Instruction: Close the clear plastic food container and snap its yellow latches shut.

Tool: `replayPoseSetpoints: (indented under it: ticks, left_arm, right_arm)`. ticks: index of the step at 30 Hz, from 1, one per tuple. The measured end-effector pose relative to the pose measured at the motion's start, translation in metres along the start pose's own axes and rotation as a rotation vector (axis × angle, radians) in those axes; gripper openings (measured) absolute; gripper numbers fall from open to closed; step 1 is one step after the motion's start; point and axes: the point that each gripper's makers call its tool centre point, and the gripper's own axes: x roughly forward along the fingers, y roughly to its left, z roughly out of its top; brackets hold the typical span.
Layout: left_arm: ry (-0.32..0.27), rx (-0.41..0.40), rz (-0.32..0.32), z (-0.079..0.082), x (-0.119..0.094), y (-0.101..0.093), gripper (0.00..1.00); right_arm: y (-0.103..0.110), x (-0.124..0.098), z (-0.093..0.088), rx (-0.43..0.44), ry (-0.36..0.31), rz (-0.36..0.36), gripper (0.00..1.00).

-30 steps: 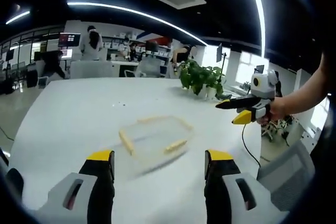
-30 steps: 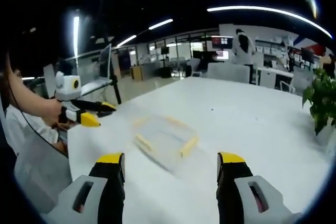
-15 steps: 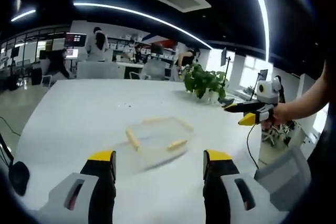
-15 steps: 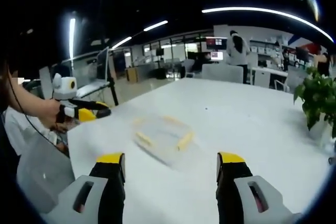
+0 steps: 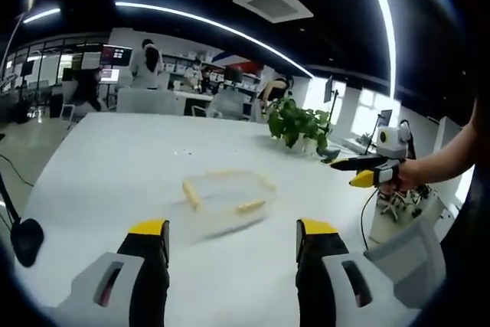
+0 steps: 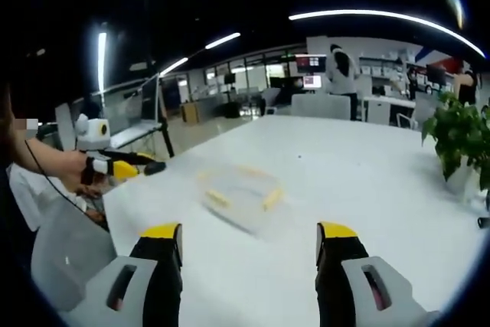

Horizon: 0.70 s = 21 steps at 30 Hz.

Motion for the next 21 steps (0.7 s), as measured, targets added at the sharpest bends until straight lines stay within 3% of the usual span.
replayPoseSetpoints:
  ticks: [21]
  left_arm:
    - [-0.019,-0.016,0.038,-0.007,-0.038,0.003,0.66]
  right_arm:
    - [0.021,-0.028,-0.001,0.033,-0.027,-0.009,0.70]
